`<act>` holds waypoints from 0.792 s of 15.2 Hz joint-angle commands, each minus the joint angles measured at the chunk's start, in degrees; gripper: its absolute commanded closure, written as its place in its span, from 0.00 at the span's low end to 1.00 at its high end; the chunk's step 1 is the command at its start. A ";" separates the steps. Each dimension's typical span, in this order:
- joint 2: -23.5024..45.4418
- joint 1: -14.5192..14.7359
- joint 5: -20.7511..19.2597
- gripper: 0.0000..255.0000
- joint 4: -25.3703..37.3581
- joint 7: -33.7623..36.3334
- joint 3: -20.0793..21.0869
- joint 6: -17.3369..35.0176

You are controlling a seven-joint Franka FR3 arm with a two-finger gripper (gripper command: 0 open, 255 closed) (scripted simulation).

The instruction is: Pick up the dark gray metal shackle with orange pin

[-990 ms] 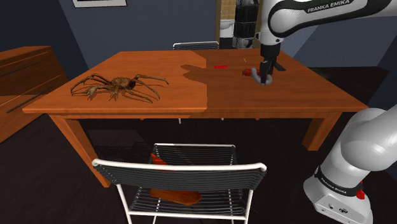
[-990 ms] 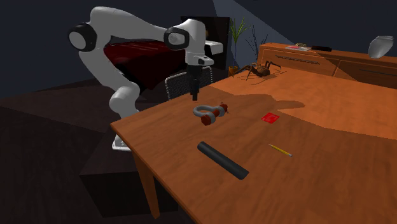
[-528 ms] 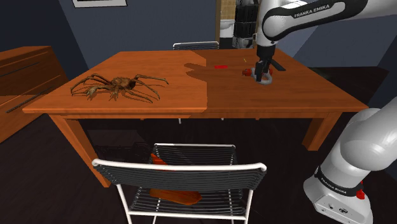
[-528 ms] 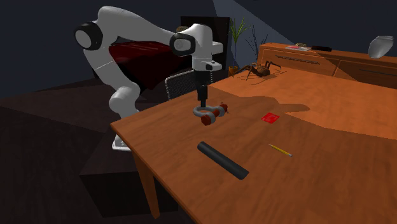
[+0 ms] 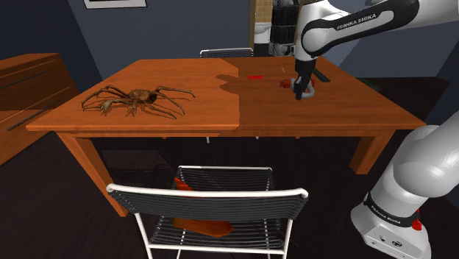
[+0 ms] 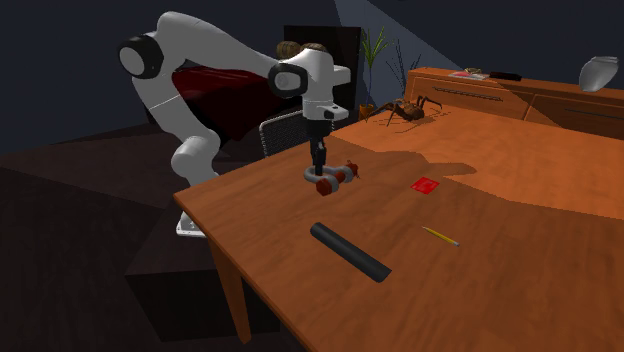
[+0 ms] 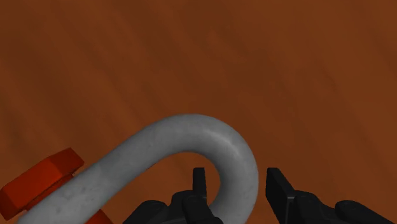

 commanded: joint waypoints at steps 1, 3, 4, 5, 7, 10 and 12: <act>0.30 -0.13 -0.53 1.00 -0.21 0.04 -0.19 0.21; 0.13 -0.13 -0.54 1.00 -0.30 0.07 -0.16 0.12; 0.23 -0.15 -0.54 1.00 -0.24 0.00 -0.21 0.17; 0.11 -0.14 -0.54 1.00 -0.36 0.07 -0.16 0.16; 0.36 -0.14 -0.53 1.00 -0.26 0.03 -0.22 0.32; -0.11 -0.18 -0.40 1.00 0.97 -0.22 -0.05 -1.35; -0.33 -0.13 -0.28 1.00 2.31 -0.42 0.07 -2.91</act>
